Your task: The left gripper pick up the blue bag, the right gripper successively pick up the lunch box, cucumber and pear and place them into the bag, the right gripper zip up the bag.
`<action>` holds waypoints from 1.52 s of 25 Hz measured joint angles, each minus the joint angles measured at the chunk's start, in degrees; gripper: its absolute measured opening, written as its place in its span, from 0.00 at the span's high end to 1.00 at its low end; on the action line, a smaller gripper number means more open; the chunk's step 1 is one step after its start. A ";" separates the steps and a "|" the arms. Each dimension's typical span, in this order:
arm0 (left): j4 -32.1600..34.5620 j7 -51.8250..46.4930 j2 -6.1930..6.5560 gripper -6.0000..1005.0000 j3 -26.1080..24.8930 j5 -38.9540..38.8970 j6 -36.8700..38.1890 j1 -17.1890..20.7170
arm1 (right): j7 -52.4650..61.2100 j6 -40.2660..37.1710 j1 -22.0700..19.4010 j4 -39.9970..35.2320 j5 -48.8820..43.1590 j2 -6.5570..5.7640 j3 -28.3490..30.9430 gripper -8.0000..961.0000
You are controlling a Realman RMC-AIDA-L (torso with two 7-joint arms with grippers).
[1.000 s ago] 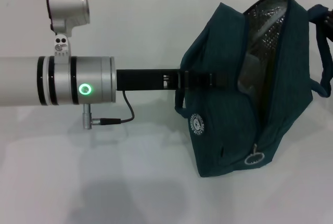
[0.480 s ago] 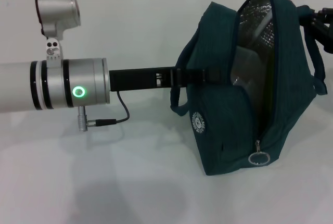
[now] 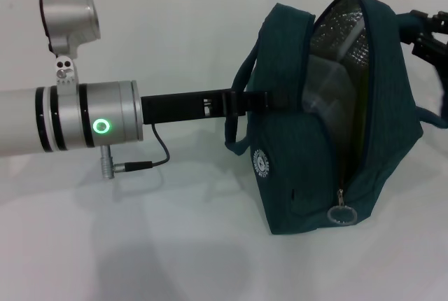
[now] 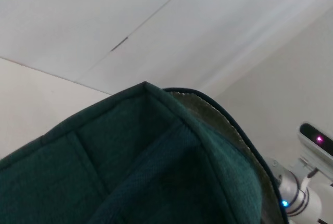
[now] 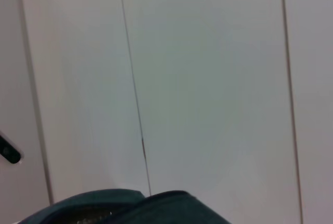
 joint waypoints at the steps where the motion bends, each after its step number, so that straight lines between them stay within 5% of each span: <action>1: -0.03 0.03 0.01 0.94 0.00 0.00 -0.22 0.09 | 0.03 -0.17 -0.10 0.13 -0.08 0.02 0.39 0.78; 3: -0.24 0.07 0.01 0.94 0.00 -0.01 -0.53 0.17 | 0.01 -0.46 -0.41 0.18 -0.11 0.13 0.99 0.77; 11: -1.12 0.34 0.01 0.94 -0.08 -0.43 -1.18 0.28 | -1.52 -9.53 -3.02 -0.38 -0.11 0.08 5.22 0.46; 19: -1.14 0.48 0.09 0.94 -0.09 -0.71 -1.20 -0.03 | -8.74 -29.73 -4.93 -0.67 -3.83 1.01 8.95 0.10; 25: -1.14 0.52 0.10 0.94 -0.09 -0.71 -1.27 -0.24 | -14.69 -39.21 -4.50 -0.64 -18.71 3.31 7.74 0.10; 38: -1.14 0.52 0.09 0.94 0.02 -1.02 -1.26 0.11 | -17.47 -28.24 -4.26 5.99 -26.76 3.37 3.28 0.10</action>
